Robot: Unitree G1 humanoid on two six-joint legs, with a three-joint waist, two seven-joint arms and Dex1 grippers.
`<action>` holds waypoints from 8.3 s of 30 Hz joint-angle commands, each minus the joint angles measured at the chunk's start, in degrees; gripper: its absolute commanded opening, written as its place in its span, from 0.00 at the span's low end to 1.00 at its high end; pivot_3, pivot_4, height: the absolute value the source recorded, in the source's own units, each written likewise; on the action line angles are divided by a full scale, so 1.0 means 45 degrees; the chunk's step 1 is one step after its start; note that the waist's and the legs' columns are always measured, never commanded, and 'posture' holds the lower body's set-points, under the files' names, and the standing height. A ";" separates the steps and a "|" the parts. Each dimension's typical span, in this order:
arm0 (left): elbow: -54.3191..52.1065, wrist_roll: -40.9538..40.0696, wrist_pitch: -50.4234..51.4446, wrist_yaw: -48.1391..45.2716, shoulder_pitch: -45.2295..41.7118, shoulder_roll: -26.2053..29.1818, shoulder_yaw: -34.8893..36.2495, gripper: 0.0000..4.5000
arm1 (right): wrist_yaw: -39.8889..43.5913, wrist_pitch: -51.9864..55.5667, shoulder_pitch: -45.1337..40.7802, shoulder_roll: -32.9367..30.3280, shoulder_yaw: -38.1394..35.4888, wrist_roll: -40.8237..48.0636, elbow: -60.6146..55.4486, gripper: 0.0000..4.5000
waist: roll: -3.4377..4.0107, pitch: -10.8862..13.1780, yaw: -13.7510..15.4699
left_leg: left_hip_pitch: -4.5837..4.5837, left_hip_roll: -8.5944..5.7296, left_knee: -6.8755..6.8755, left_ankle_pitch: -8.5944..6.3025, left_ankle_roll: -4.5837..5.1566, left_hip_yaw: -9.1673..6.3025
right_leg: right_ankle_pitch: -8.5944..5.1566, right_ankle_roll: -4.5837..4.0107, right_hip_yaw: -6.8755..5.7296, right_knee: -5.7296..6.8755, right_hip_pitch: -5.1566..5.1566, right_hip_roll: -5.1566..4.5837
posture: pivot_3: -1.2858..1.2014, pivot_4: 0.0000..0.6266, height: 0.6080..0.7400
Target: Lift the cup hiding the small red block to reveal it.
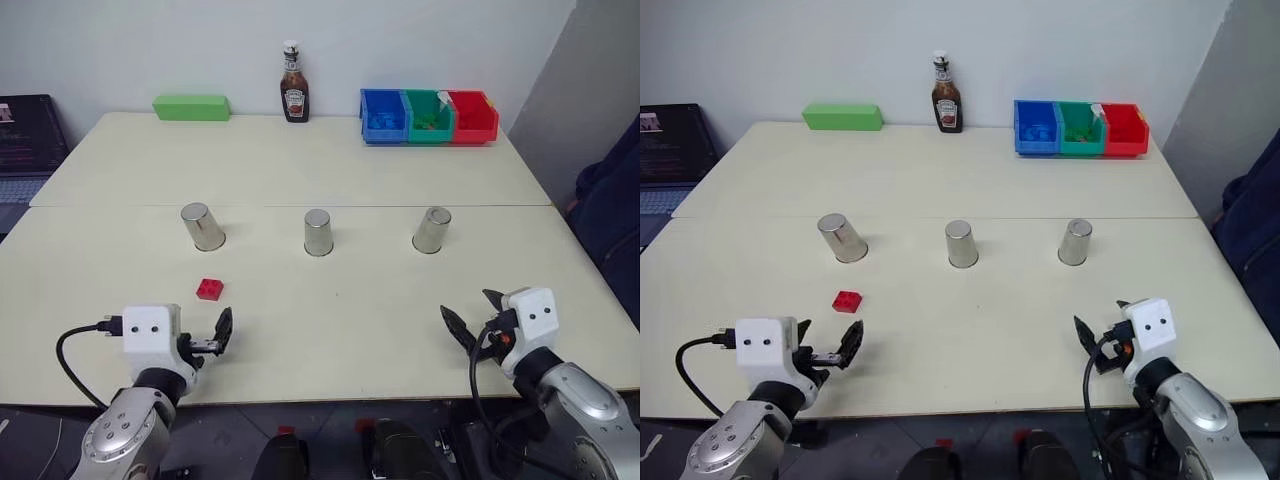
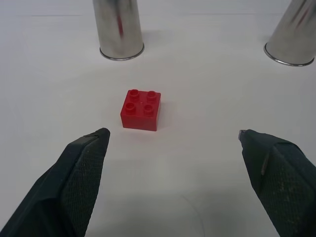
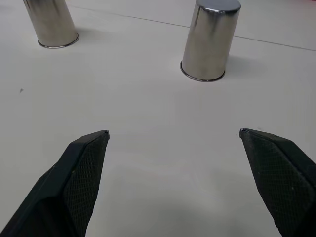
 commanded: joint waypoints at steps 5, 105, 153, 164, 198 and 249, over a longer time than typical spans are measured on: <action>-0.0340 0.0145 -0.0444 0.0174 0.0032 0.0010 0.0248 0.99 | 0.0151 -0.0542 0.0147 -0.0099 -0.0422 0.0216 -0.0086 1.00 | 0.0000 0.0000 0.0002 | 0.0000 0.0000 0.0000 0.0000 0.0000 -0.0003 | -0.0001 -0.0001 -0.0003 0.0001 0.0000 0.0000 | 0.52 0.24 1.00; 0.0194 0.1092 -0.1039 0.0167 0.0149 0.0349 0.0063 0.99 | -0.0323 -0.1267 -0.0064 0.0114 -0.0360 0.0103 0.0395 1.00 | 0.0000 0.0000 0.0009 | 0.0000 0.0001 0.0000 0.0000 0.0000 0.0000 | -0.0001 -0.0003 0.0000 0.0005 0.0000 0.0000 | 0.52 0.24 1.00; 0.2012 -0.3333 -0.0988 -0.5845 -0.1438 0.4308 0.2201 0.99 | 0.3054 -0.2237 -0.5378 -0.0554 0.3199 0.0717 0.4417 1.00 | -0.0010 0.0008 -0.0023 | 0.0017 0.0010 -0.0002 0.0003 0.0001 0.0000 | -0.0002 -0.0012 0.0005 0.0015 -0.0005 0.0042 | 0.52 0.24 1.00; 0.2213 -0.3458 -0.1985 -0.6591 -0.1384 0.5000 0.2233 0.99 | 0.2782 -0.5090 -0.9830 0.2362 0.5320 -0.1714 1.1423 1.00 | -0.0009 0.0018 -0.0029 | -0.0001 0.0012 -0.0002 0.0003 0.0000 0.0006 | 0.0034 -0.0082 0.0012 0.0017 -0.0025 0.0017 | 0.52 0.24 1.00; 0.2535 -0.2817 -0.2748 -0.5536 -0.1530 0.4633 0.1393 1.00 | 0.1884 -0.9706 -1.5347 0.5907 0.3846 -0.2735 2.1512 0.96 | -0.0001 0.0022 -0.0135 | -0.0004 0.0012 -0.0006 0.0003 -0.0002 -0.0008 | 0.0051 -0.0107 -0.0008 0.0030 -0.0024 -0.0016 | 0.52 0.24 1.00; 0.2959 -0.2437 -0.3118 -0.5678 -0.1732 0.4344 0.0485 1.00 | 0.0719 -0.3915 -0.9560 0.3617 0.4086 -0.2797 1.1386 0.77 | 0.0005 0.0026 -0.0133 | -0.0007 0.0008 -0.0018 0.0002 -0.0003 -0.0006 | 0.0044 -0.0096 -0.0003 0.0021 -0.0030 -0.0006 | 0.52 0.24 1.00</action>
